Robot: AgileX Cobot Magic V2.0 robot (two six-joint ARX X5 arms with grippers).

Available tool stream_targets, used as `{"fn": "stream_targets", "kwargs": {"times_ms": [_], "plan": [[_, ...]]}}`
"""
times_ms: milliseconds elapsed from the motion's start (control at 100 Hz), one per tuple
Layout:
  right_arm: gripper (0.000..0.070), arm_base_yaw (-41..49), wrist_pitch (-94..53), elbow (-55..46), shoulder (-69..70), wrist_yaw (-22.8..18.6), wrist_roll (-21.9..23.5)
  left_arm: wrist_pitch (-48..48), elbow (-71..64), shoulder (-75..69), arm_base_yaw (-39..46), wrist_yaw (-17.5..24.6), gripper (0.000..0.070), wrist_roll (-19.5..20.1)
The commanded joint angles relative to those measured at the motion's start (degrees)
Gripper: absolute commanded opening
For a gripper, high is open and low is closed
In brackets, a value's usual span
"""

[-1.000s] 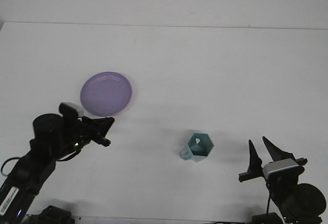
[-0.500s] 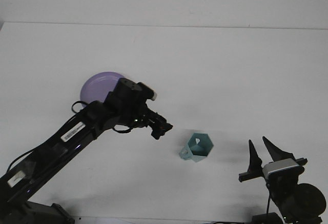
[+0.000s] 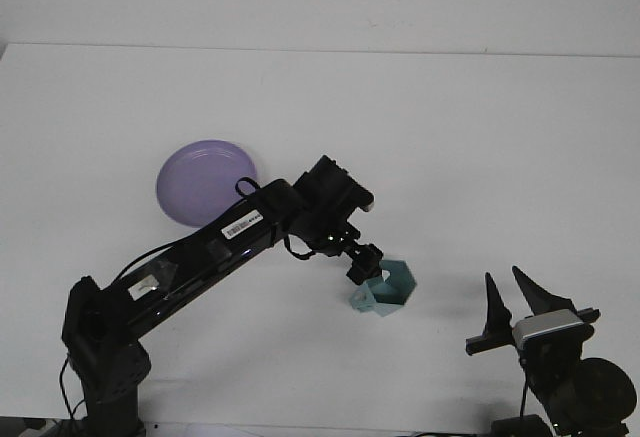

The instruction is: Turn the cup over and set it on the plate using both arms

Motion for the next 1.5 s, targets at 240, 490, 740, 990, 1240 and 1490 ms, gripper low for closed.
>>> {"fn": "stream_targets", "kwargs": {"times_ms": [240,490,740,990,1240,1490], "plan": [[0.027,0.04,0.37,0.5,0.24,-0.17,1.01,0.96,2.16,7.06,-2.58,-1.86,0.0476,1.29],[0.0269,0.02,0.37,0.5,0.24,-0.17,1.01,2.43,2.27,9.94,-3.96,-1.92,0.0398,1.44],[0.0269,0.04,0.37,0.5,0.24,-0.17,1.01,3.8,2.47,9.94,-4.85,-1.9,0.0012,2.95],[0.0269,0.02,0.35,0.5,0.24,-0.15,1.01,0.31,3.3,7.89,-2.84,-2.49,0.0012,2.97],[0.027,0.04,0.35,0.5,0.24,-0.17,1.03,-8.5,5.33,1.75,4.96,-6.25,0.0012,4.68],[0.027,0.04,0.35,0.5,0.24,-0.17,1.03,-14.86,5.33,-5.77,17.88,-9.4,0.0013,6.16]]}}
